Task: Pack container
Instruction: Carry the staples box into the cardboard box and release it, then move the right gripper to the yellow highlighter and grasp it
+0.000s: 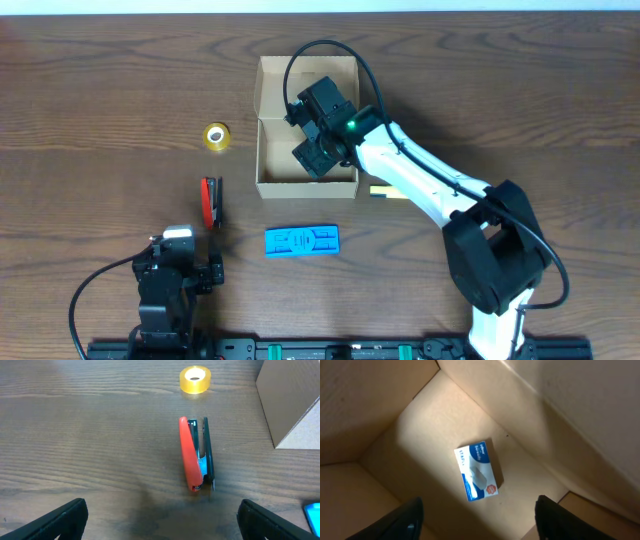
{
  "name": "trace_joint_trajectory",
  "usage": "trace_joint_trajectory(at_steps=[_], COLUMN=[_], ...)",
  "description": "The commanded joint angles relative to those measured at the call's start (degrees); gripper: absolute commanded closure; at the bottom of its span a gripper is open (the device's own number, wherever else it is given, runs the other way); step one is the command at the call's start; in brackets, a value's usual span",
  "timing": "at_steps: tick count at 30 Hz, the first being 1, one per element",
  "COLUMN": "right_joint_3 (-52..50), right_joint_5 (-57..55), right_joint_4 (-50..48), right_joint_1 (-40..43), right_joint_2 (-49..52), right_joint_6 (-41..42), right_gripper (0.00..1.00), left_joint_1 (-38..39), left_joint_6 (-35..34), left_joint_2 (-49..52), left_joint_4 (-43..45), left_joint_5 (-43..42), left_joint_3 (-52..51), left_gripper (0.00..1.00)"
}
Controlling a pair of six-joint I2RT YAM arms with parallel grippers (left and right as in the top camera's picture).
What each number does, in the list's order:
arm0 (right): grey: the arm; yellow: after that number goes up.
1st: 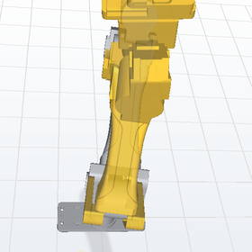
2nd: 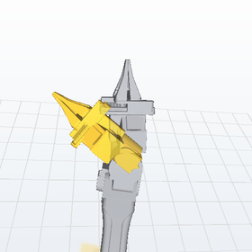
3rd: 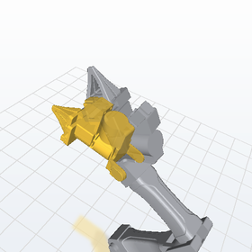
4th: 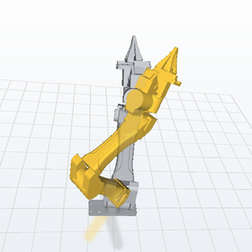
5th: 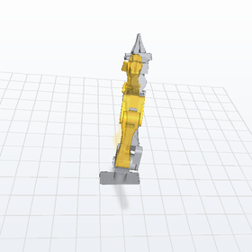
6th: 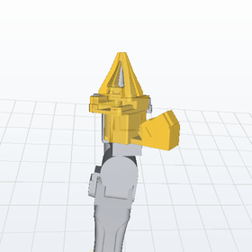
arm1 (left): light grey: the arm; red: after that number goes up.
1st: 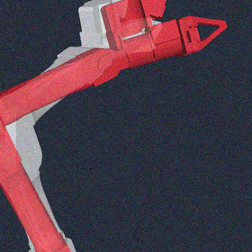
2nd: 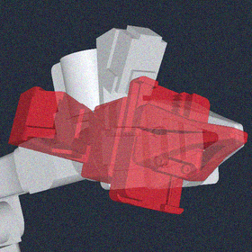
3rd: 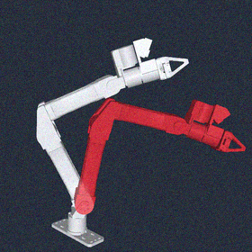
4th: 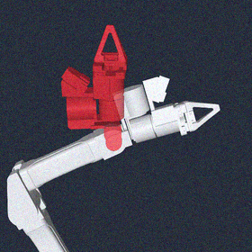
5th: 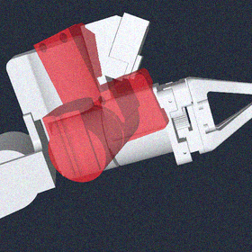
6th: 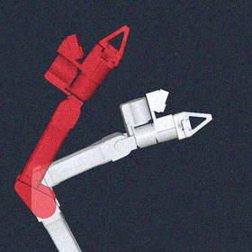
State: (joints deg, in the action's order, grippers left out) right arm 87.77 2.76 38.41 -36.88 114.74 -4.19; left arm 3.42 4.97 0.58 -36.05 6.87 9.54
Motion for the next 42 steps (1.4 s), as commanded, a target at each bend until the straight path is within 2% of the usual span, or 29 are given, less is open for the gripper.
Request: trace_joint_trajectory(at_steps=[1,2,4,6,10,16,20,23,25,32,42], right_joint_3=[3.9,5.3,6.8,8.9,9.7,8.2,1.4,-5.9,-10.8,-23.5,-31.4], right_joint_5=[-0.9,-2.3,-5.5,-7.7,-7.4,-1.4,6.0,12.5,14.0,13.6,6.4], right_joint_4=[1.6,2.8,4.0,9.4,14.0,23.6,25.9,26.1,25.6,15.4,2.7], right_joint_1=[-0.3,-0.3,-0.2,-0.2,0.2,4.9,11.3,16.2,18.7,21.6,21.6], right_joint_2=[-0.9,-1.7,-3.0,-5.1,-10.3,-18.9,-24.2,-27.8,-28.9,-27.7,-25.6], right_joint_6=[-0.2,-0.2,-0.2,-0.2,-4.0,-12.2,-20.0,-28.8,-32.6,-32.7,-32.8], right_gripper=[0.23,0.15,0.12,0.09,0.01,0.01,0.01,0.01,0.01,0.01,0.01], left_joint_1=[-0.3,-0.3,-0.3,-0.3,-0.3,-0.3,-0.3,-0.3,-0.3,-0.3,-0.3], left_joint_6=[0.9,0.9,0.9,0.9,0.9,0.9,0.9,0.9,0.9,0.9,0.9], left_joint_2=[-0.4,-0.4,-0.4,-0.4,-0.4,-0.4,-0.4,-0.4,-0.4,-0.4,-0.4], left_joint_4=[-0.1,-0.1,-0.1,-0.1,-0.1,-0.1,-0.1,-0.1,-0.1,-0.1,-0.1], left_joint_5=[1.0,1.0,1.0,1.0,1.0,1.0,1.0,1.0,1.0,1.0,1.0], left_joint_3=[-0.5,-0.5,-0.5,-0.5,-0.5,-0.5,-0.5,-0.5,-0.5,-0.5,-0.5], left_gripper=[0.05,0.05,0.05,0.05,0.05,0.05,0.05,0.05,0.05,0.05,0.04])
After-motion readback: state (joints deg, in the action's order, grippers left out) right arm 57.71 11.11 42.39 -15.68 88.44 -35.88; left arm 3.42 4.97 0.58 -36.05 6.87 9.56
